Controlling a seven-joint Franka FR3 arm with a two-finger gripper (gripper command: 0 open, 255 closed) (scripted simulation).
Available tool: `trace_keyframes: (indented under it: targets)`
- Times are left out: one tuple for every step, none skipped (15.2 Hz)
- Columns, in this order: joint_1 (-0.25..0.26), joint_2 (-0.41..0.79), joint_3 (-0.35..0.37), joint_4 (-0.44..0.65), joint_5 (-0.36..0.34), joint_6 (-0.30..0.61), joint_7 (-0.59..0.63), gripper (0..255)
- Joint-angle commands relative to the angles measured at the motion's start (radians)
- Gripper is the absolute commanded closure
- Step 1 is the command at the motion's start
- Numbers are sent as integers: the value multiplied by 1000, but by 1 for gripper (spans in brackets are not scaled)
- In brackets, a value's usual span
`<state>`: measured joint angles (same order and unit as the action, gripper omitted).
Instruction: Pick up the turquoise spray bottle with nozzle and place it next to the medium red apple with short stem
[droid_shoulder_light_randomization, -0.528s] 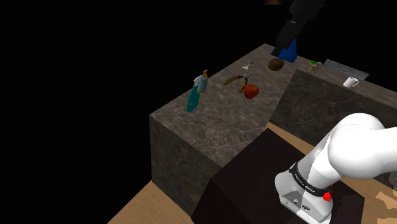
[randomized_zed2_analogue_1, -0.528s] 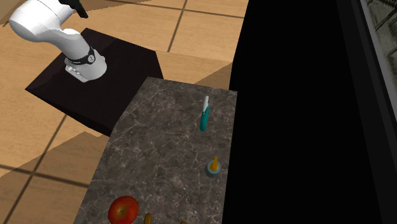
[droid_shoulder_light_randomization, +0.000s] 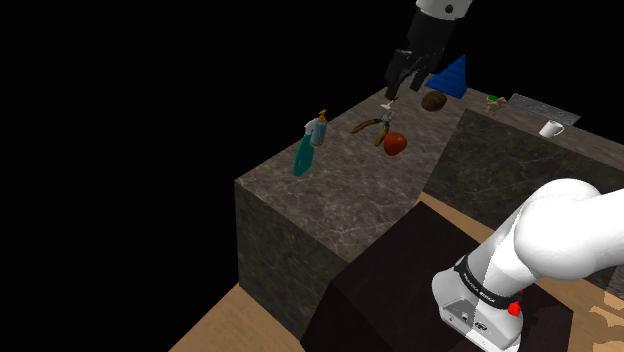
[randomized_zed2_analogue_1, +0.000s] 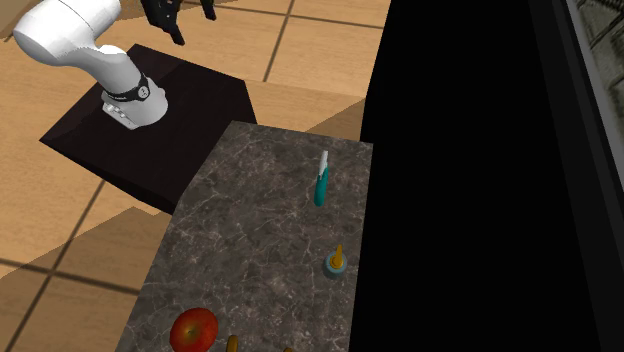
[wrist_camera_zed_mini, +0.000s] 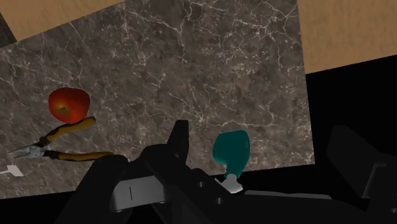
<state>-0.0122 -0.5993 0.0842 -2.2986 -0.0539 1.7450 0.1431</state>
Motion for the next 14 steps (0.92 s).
trace_keyframes:
  targets:
    - [-16,53,24,-8,5,57,82,0]
    - [-23,86,39,-2,6,81,123,0]
    - [-30,120,52,6,7,104,165,0]
    - [-37,155,65,15,6,126,206,0]
    - [-44,191,78,26,5,147,248,0]
    - [-51,228,90,39,2,168,289,0]
    - [-58,266,101,53,-2,187,331,0]
    - [-65,304,111,69,-8,205,372,0]
    - [-71,343,120,87,-14,222,414,0]
    - [-77,382,128,106,-22,238,455,0]
    - [-82,422,135,126,-31,253,496,0]
    - [-86,462,140,148,-40,266,537,0]
    - [-90,502,144,172,-51,278,578,0]
    - [-93,542,147,196,-61,289,618,0]
